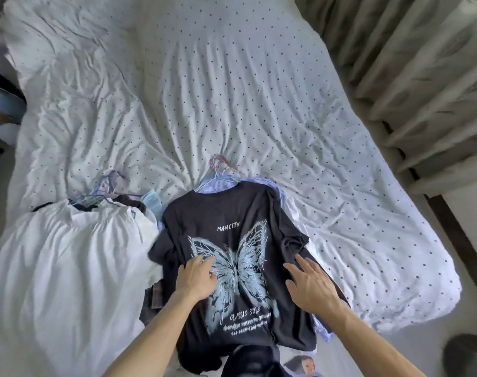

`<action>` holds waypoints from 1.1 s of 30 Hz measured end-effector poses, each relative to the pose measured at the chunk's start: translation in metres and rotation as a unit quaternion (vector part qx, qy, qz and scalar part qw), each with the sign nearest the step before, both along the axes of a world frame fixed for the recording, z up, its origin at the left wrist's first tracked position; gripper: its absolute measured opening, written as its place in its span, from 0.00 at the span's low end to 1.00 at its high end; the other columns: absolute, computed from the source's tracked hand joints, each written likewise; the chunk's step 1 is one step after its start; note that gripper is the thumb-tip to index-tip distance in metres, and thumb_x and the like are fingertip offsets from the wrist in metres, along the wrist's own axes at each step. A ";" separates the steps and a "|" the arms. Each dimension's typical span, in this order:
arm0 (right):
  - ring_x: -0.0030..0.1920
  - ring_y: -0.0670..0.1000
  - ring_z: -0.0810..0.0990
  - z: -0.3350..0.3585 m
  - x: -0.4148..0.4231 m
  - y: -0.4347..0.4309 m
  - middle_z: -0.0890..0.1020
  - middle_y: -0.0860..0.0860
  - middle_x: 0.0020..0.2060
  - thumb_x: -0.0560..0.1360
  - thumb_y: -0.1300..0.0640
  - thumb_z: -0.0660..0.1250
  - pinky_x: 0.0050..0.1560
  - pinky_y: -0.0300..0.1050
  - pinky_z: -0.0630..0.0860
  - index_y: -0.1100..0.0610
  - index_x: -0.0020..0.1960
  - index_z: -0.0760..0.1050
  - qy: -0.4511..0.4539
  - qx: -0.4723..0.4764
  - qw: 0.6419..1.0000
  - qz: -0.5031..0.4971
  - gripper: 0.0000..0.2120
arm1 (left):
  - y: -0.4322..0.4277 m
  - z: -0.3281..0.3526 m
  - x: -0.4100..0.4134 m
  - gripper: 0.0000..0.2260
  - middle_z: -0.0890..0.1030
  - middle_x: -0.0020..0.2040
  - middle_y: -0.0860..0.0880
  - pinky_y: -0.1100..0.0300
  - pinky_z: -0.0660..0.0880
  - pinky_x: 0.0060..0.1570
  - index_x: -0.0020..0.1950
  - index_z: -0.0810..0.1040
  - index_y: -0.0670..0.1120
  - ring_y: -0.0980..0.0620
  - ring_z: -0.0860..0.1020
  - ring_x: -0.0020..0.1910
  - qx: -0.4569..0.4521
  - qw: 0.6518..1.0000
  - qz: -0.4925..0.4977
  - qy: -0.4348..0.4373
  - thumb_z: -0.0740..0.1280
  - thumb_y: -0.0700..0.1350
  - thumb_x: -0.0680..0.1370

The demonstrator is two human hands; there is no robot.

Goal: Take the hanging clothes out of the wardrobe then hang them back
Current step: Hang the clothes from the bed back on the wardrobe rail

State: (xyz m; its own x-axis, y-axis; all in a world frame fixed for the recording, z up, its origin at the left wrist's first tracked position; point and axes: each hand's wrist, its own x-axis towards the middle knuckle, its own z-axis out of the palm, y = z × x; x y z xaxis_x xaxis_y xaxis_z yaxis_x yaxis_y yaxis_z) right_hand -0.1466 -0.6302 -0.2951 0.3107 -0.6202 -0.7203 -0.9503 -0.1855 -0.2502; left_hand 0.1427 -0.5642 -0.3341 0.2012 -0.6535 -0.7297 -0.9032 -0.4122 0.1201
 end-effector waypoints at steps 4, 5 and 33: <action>0.80 0.60 0.46 -0.042 0.027 -0.036 0.41 0.53 0.80 0.81 0.44 0.55 0.77 0.59 0.55 0.42 0.80 0.46 0.038 0.021 0.999 -0.018 0.31 | -0.068 -0.044 0.042 0.27 0.60 0.79 0.45 0.46 0.63 0.72 0.79 0.60 0.53 0.45 0.60 0.77 -0.013 1.000 0.012 -0.014 0.60 0.53 0.79; 0.80 0.61 0.45 -0.052 0.032 -0.043 0.38 0.52 0.80 0.81 0.42 0.55 0.77 0.62 0.54 0.41 0.80 0.44 0.048 0.025 0.998 -0.019 0.32 | -0.086 -0.054 0.053 0.28 0.59 0.79 0.45 0.45 0.62 0.73 0.79 0.59 0.52 0.45 0.60 0.77 -0.019 0.999 0.022 -0.021 0.61 0.53 0.79; 0.80 0.62 0.47 -0.082 0.032 -0.072 0.43 0.51 0.81 0.80 0.35 0.51 0.78 0.56 0.53 0.42 0.80 0.47 0.082 0.127 0.987 -0.061 0.32 | -0.154 -0.089 0.130 0.22 0.67 0.70 0.44 0.47 0.71 0.62 0.71 0.66 0.49 0.41 0.69 0.68 0.057 0.995 0.076 -0.040 0.63 0.54 0.79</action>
